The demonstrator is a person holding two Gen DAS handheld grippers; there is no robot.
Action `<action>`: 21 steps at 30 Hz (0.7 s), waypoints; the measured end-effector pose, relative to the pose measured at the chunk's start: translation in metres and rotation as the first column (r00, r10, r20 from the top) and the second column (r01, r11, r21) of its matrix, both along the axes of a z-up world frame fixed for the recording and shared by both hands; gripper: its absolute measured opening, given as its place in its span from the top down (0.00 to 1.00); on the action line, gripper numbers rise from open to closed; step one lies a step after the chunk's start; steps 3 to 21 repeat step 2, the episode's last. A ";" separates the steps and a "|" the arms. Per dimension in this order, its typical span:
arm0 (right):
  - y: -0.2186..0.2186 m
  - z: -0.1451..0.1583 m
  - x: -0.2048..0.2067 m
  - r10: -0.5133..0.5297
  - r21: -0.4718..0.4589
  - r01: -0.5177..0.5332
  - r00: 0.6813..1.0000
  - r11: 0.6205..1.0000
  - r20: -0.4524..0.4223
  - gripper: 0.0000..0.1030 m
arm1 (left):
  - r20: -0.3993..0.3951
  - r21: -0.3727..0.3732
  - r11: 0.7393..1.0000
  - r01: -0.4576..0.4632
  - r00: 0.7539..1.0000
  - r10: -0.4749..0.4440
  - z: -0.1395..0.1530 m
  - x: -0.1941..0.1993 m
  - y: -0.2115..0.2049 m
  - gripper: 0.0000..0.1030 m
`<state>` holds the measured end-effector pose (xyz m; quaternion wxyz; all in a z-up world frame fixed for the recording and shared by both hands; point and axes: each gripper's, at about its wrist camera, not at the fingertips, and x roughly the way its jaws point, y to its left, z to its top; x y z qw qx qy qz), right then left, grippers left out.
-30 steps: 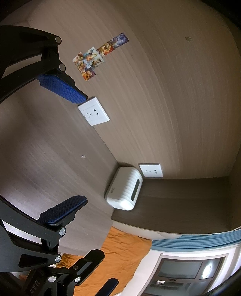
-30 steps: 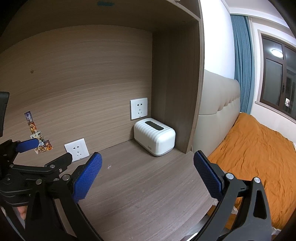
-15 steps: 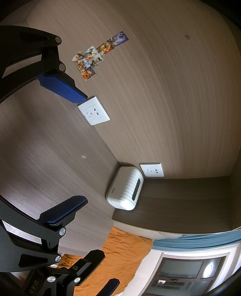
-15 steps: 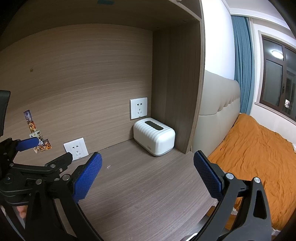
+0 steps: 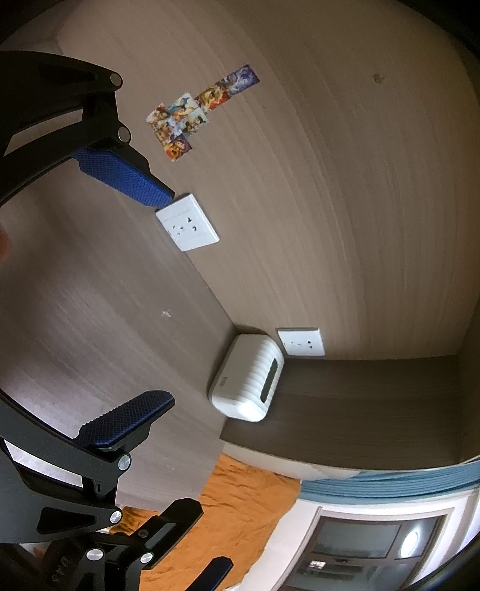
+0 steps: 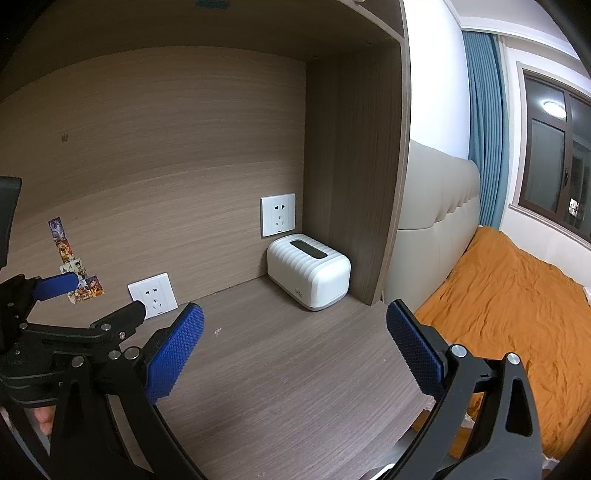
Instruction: Collect trash
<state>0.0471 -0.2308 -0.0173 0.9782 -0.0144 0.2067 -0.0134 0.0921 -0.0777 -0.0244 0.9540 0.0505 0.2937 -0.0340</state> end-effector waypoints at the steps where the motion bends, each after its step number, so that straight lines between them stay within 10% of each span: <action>1: 0.000 0.000 0.000 0.001 0.001 -0.001 1.000 1.000 -0.002 0.04 | 0.003 0.004 1.000 0.000 1.000 0.000 0.000 0.000 0.000 0.05; 21: 0.000 -0.001 0.001 0.003 0.002 -0.003 1.000 1.000 -0.004 0.04 | 0.003 0.007 1.000 0.001 1.000 -0.001 0.000 0.000 -0.001 0.05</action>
